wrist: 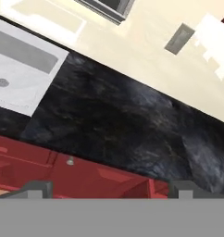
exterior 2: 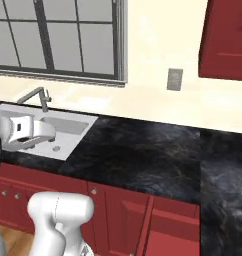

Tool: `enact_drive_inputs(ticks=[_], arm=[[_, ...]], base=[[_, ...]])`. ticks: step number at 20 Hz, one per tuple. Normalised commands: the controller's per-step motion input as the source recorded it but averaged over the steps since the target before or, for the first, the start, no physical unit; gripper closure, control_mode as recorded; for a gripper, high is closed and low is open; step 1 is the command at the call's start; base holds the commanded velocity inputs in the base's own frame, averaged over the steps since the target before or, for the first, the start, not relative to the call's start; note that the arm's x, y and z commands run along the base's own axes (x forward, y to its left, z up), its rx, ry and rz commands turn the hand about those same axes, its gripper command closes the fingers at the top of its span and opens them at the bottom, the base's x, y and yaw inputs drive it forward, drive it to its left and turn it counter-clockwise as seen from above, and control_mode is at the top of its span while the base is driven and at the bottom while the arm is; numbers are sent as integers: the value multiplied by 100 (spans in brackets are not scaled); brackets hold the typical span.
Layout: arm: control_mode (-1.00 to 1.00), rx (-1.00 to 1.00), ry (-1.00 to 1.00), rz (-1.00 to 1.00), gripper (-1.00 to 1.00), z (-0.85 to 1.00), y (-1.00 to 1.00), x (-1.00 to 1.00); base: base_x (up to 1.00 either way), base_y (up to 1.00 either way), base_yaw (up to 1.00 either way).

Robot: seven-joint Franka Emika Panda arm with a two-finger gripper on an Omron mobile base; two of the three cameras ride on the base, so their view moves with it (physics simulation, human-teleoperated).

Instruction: Organize the utensils by type. Pick up the wooden spoons from the counter and place them in the open cabinet. Then pick up the metallic utensils from the counter and place them in the open drawer.

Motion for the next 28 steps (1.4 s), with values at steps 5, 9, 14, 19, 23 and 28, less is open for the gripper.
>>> enact_drive_inputs(ticks=[5,9,14,19,23,28], arm=[[100,0,0,0,-100,0,0,0],[100,0,0,0,-100,0,0,0],[100,0,0,0,-100,0,0,0],[100,0,0,0,-100,0,0,0],[100,0,0,0,-100,0,0,0],[100,0,0,0,-100,0,0,0]], base=[[-10,-25,-45],[-35,5,-72],[-18,10,-88],[-4,-4,-84],[-1,-11,-82],[-15,-43,-42]])
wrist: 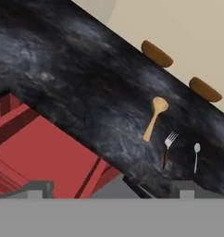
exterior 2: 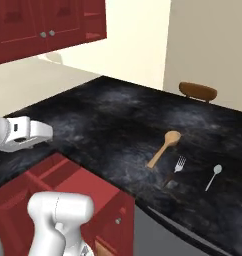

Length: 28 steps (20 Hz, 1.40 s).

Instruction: Organize the utensils by type. Pick up the wooden spoons from the counter and place them in the open cabinet. Then pick up the metallic utensils from the counter and place them in the open drawer.

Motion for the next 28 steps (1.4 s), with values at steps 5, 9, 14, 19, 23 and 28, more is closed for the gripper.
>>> enact_drive_inputs(ticks=[5,9,14,19,23,28], arm=[[100,0,0,0,-100,0,0,0],[100,0,0,0,-100,0,0,0],[100,0,0,0,-100,0,0,0],[100,0,0,0,-100,0,0,0],[100,0,0,0,-100,0,0,0],[100,0,0,0,-100,0,0,0]], base=[[-21,-75,-18],[-4,-93,-7],[-2,-88,-9],[33,-25,-4],[37,0,0],[41,1,0]])
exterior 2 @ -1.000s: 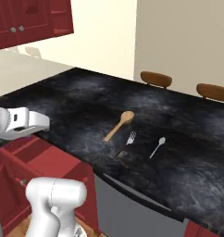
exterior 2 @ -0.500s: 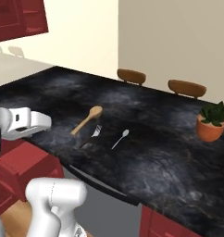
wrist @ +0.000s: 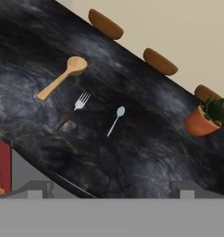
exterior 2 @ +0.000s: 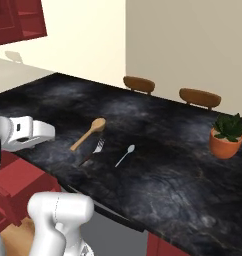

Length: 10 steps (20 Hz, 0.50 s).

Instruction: Organize the utensils by type. Pick up the wooden spoons from the counter and place them in the open cabinet. Then pick up the metallic utensils from the counter and place them in the open drawer.

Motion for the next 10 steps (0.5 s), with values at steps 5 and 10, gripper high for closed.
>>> enact_drive_inputs(ticks=[5,10], arm=[[100,0,0,0,-100,0,0,0],[100,0,0,0,-100,0,0,0]], base=[[51,0,0],[24,0,-1]])
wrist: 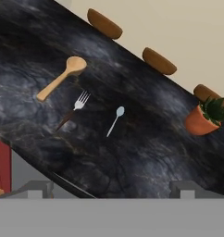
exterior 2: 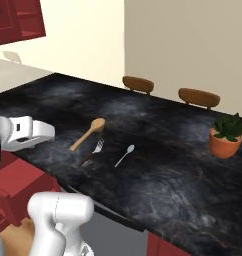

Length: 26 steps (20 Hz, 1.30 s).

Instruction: Organize the utensils by type. Pick up the wooden spoons from the counter and place them in the open cabinet. Then pick up the metallic utensils from the counter and place them in the open drawer.

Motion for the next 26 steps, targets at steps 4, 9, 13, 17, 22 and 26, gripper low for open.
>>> enact_drive_inputs(ticks=[4,9,13,17,22,26], arm=[[100,0,0,0,-100,0,0,0],[100,0,0,0,-100,0,0,0],[-100,0,9,0,-100,-3,0,17],[-100,30,44,0,-100,-9,4,87],[-100,16,32,0,-100,-6,15,89],[-100,11,13,-2,-100,-13,11,86]], base=[[0,0,0],[0,0,0],[12,0,0],[0,0,0],[0,0,0],[0,0,0]])
